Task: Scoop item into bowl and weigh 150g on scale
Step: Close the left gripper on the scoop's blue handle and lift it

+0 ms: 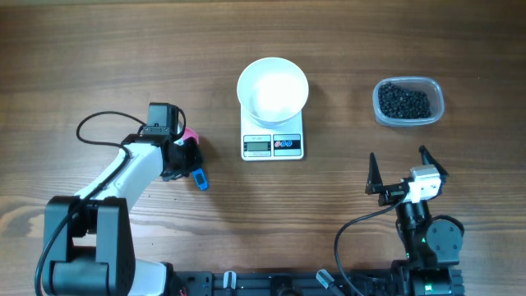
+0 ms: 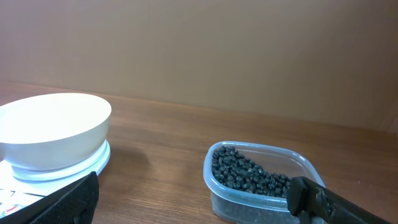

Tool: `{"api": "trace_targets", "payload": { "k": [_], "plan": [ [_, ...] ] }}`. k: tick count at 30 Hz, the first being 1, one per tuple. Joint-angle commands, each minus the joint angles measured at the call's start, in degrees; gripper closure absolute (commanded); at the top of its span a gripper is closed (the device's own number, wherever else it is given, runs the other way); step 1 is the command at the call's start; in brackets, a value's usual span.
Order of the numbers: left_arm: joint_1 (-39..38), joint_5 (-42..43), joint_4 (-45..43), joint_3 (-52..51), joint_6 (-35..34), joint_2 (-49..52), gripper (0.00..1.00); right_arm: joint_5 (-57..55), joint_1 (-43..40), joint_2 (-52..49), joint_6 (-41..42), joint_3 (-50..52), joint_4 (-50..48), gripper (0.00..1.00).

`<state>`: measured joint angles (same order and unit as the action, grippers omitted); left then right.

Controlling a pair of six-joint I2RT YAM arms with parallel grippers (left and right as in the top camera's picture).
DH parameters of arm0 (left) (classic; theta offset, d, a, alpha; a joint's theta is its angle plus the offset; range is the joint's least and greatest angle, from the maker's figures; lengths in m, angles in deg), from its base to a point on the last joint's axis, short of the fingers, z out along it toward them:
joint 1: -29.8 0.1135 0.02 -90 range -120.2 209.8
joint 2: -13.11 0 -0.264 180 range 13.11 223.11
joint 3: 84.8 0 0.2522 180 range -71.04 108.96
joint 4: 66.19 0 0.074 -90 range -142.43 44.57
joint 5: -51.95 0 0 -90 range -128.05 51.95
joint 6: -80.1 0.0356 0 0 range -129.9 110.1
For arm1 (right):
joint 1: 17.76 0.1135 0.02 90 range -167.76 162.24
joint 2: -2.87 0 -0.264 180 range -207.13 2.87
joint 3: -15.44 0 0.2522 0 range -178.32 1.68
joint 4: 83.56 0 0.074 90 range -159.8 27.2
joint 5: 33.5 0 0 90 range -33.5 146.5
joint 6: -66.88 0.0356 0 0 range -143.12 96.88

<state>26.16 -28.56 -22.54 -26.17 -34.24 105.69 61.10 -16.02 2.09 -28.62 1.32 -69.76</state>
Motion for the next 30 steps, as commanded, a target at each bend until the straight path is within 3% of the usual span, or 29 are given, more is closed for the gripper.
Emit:
{"api": "trace_targets", "payload": {
  "k": [1, 6, 8, 16, 24, 30],
  "plan": [
    [0.24, 2.34, 0.33, -0.5, -0.11, -1.01, 0.84, -0.76, 0.33, 0.57, -0.5, 0.07, -0.11, 0.0],
    [0.22, 2.75, 0.98, -0.5, -0.11, -5.01, 0.84, -0.76, 0.33, 0.57, -0.5, 0.07, -0.11, 0.0],
    [0.24, 3.34, 1.38, -0.5, -0.11, -6.75, 0.92, -0.76, 0.33, 0.57, -0.48, 0.07, -0.09, 0.0],
    [0.22, 5.2, 2.8, -0.5, -0.13, -12.37, 0.96, -0.76, 0.33, 0.57, -0.48, 0.07, -0.11, 0.0],
    [0.22, 11.78, 5.4, -0.5, -0.09, -22.62, 0.96, -0.76, 0.33, 0.57, -0.5, 0.07, -0.11, 0.0],
    [0.22, 11.74, 8.66, -0.48, -0.09, -30.69, 0.96, -0.76, 0.33, 0.57, -0.5, 0.07, -0.11, 0.0]
  ]
}}
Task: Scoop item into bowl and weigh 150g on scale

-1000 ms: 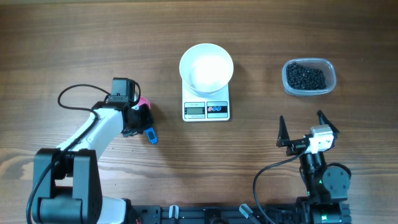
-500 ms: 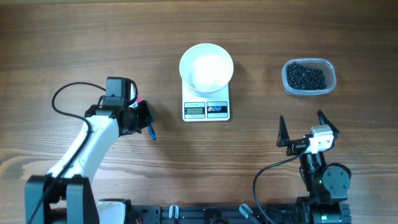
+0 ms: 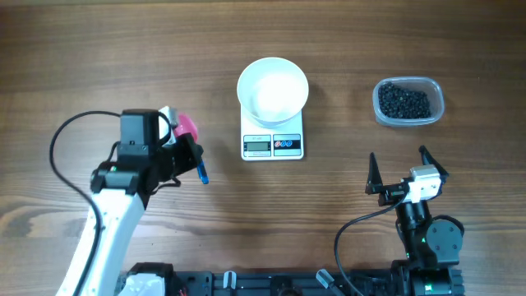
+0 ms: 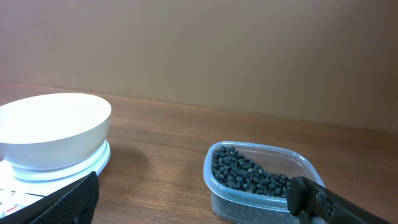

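Note:
A white bowl (image 3: pixel 273 86) (image 4: pixel 53 127) stands on the white kitchen scale (image 3: pixel 273 145). To its right is a clear tub of small black beans (image 3: pixel 408 102) (image 4: pixel 261 180). Left of the scale, my left gripper (image 3: pixel 187 152) is shut on a scoop (image 3: pixel 187 127) with a pink head and a blue handle, the handle tip pointing towards the near edge. My right gripper (image 3: pixel 398 164) (image 4: pixel 199 208) stands open near the front edge, below the tub, with nothing between its fingers (image 4: pixel 320 199).
The left arm's black cable (image 3: pixel 62 140) loops out to the left. The right arm's base (image 3: pixel 427 238) sits at the front edge. Bare wooden table (image 3: pixel 345 197) lies between scale, tub and grippers.
My left arm has lifted and drawn back to the left, with the scoop in its gripper; the pink head now sits a little farther back. The right arm has not moved.

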Tool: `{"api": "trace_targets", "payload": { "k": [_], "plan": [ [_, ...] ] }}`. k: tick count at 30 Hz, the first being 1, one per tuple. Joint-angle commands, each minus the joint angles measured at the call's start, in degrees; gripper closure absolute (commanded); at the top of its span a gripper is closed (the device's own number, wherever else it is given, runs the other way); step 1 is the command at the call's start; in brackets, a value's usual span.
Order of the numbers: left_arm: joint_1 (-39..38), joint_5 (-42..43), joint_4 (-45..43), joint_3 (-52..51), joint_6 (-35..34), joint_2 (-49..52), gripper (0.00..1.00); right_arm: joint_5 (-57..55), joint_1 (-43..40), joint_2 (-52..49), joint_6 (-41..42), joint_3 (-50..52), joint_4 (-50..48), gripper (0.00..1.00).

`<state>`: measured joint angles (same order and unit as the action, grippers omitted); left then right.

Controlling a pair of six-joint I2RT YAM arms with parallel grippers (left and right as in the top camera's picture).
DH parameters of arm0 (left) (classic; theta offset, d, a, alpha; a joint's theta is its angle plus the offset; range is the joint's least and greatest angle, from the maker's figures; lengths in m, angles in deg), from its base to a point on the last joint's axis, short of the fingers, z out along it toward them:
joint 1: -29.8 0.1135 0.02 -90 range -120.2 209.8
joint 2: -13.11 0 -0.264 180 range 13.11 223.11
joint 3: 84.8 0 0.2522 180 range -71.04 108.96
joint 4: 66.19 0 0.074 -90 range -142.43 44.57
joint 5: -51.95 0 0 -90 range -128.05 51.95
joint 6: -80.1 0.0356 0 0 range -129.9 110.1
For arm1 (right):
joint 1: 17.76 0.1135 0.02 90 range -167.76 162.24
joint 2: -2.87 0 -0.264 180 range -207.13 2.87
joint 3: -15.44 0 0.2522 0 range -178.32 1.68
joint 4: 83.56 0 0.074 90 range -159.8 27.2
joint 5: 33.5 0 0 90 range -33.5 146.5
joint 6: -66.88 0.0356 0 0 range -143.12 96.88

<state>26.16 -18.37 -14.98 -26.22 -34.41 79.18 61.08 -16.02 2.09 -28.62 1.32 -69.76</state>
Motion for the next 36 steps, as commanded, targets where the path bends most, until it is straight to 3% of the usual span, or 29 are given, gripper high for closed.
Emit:
{"api": "trace_targets", "payload": {
  "k": [1, 6, 16, 36],
  "plan": [
    [0.22, 1.57, 1.7, -0.44, 0.09, -5.14, 0.96, -0.74, 0.33, 0.57, -0.5, 0.07, -0.11, 0.0],
    [0.22, 1.53, 7.34, 3.21, 0.13, -7.67, 0.96, -0.74, 0.33, 0.57, -0.48, 0.07, -0.09, 0.0],
    [0.0, 1.29, 23.76, 22.29, 1.86, -6.84, 0.96, -0.74, 0.33, 0.57, -0.48, 0.07, -0.09, 0.0],
    [-0.26, 1.29, 25.16, 22.8, 1.81, -4.22, 0.96, -0.74, 0.33, 0.57, -0.5, 0.07, -0.11, 0.0]
  ]
}}
